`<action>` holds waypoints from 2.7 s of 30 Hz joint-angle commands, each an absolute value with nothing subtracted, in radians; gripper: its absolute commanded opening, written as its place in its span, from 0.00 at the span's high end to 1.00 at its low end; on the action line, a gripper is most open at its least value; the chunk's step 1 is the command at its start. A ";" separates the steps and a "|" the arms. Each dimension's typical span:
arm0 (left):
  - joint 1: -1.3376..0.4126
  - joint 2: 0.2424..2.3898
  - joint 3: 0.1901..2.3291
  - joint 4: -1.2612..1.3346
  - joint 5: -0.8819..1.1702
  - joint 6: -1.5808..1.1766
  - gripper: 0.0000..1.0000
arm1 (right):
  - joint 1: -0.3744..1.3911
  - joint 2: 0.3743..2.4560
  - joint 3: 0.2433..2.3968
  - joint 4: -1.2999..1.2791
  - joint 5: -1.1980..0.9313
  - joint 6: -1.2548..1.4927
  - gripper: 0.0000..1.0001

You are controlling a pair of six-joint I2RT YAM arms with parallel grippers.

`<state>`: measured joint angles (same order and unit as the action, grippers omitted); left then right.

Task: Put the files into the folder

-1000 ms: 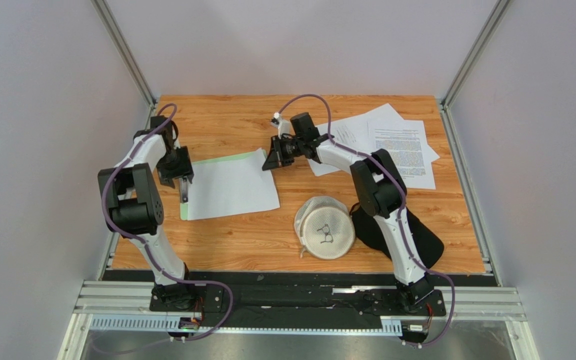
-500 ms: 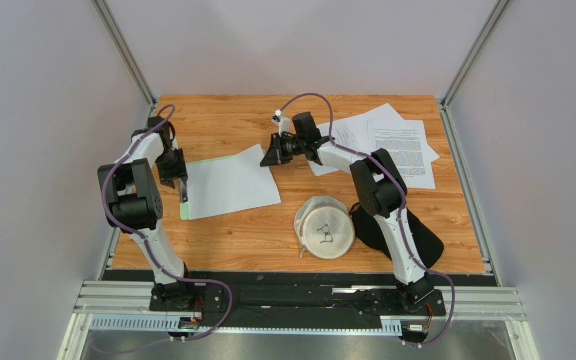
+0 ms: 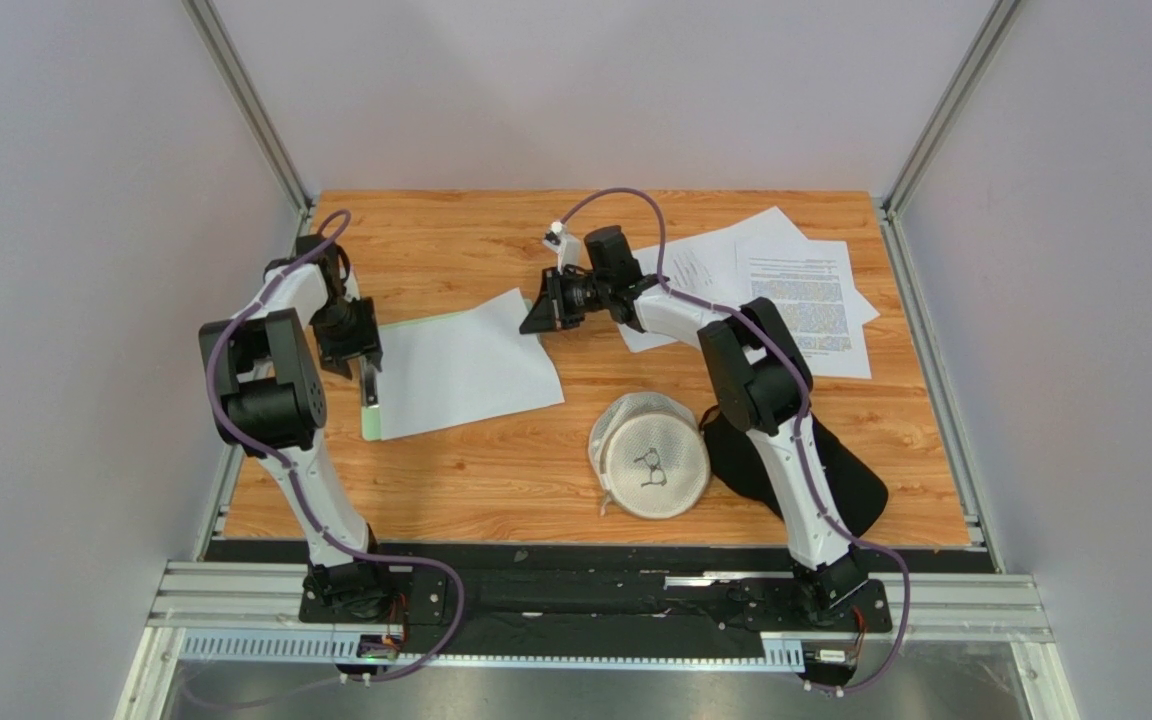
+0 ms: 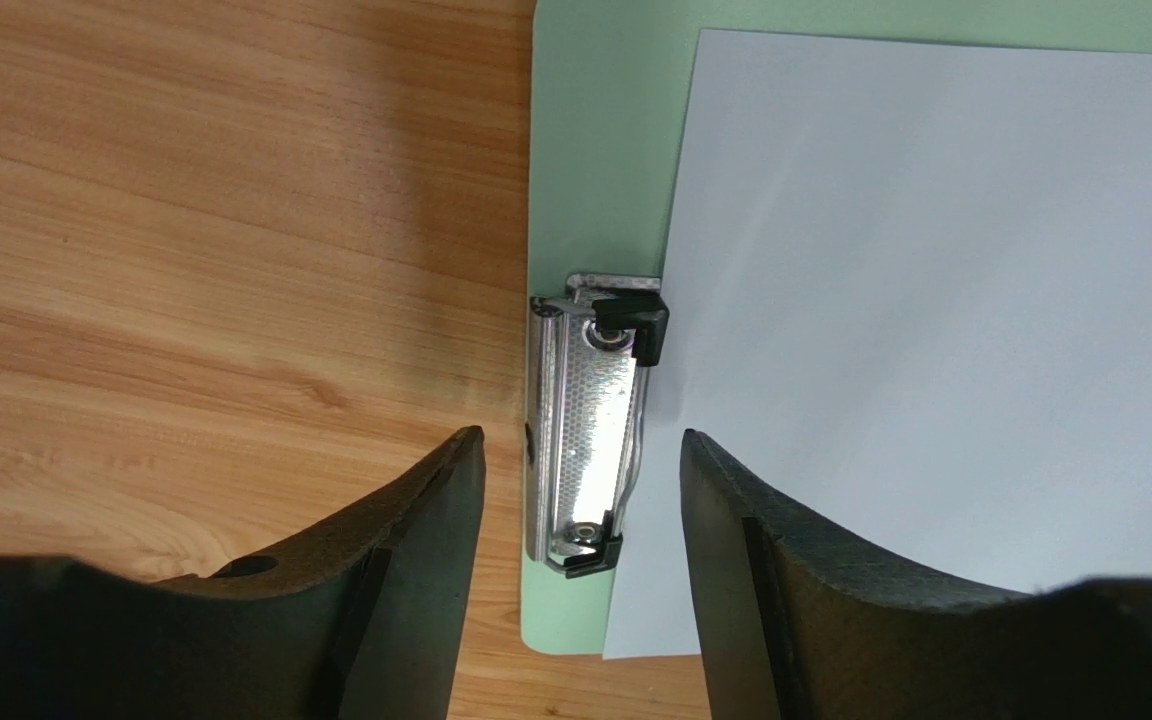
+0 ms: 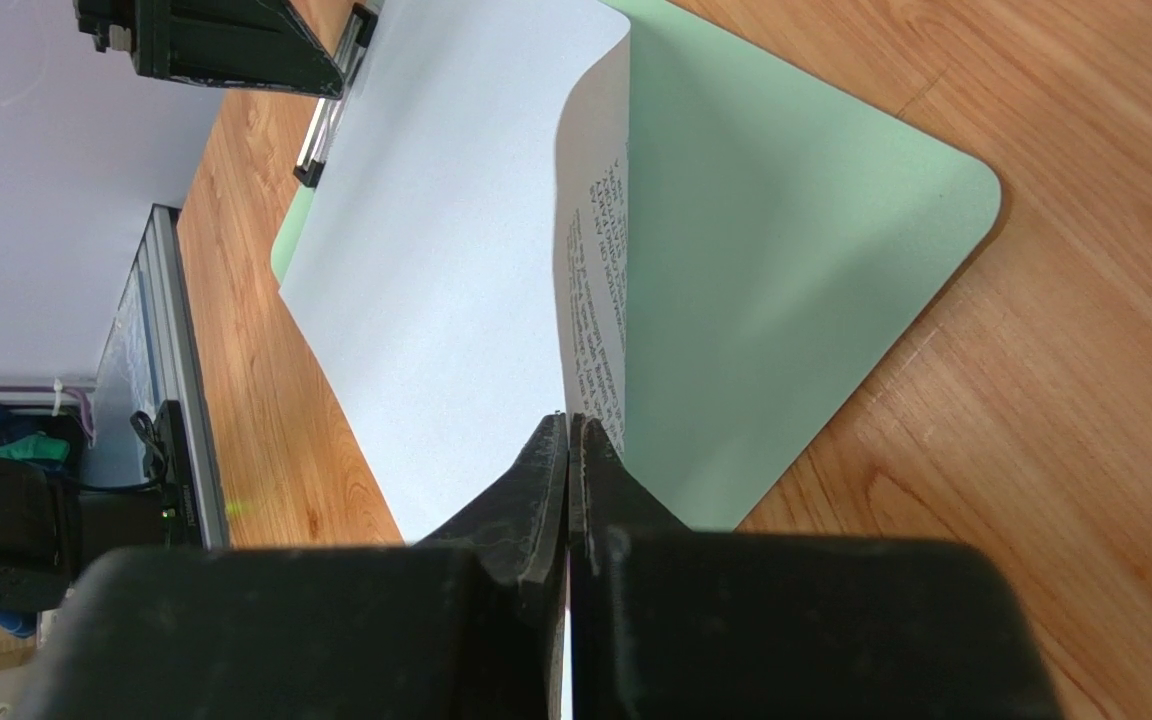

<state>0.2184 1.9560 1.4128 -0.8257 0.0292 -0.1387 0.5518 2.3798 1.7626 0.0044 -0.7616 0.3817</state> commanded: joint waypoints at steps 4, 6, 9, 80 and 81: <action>0.216 1.954 1.424 -0.808 0.041 -0.126 0.40 | 0.551 2.398 1.790 0.058 -0.778 0.393 1.00; 0.212 1.977 1.427 -0.822 0.025 -0.129 0.41 | 0.551 2.398 1.790 0.058 -0.776 0.393 1.00; 0.198 1.996 1.433 -0.831 0.002 -0.133 0.45 | 0.549 2.398 1.790 0.057 -0.772 0.394 1.00; 0.181 1.919 1.356 -0.724 0.325 -0.235 1.00 | 0.492 2.376 1.605 0.237 -0.721 0.574 1.00; 0.183 1.919 1.358 -0.726 0.321 -0.235 1.00 | 0.494 2.373 1.597 0.254 -0.719 0.584 1.00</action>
<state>0.1875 1.9587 1.3548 -0.7624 0.2611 -0.1970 0.4759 2.4123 1.6314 0.1776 -0.7429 0.5488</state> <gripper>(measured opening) 0.381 0.006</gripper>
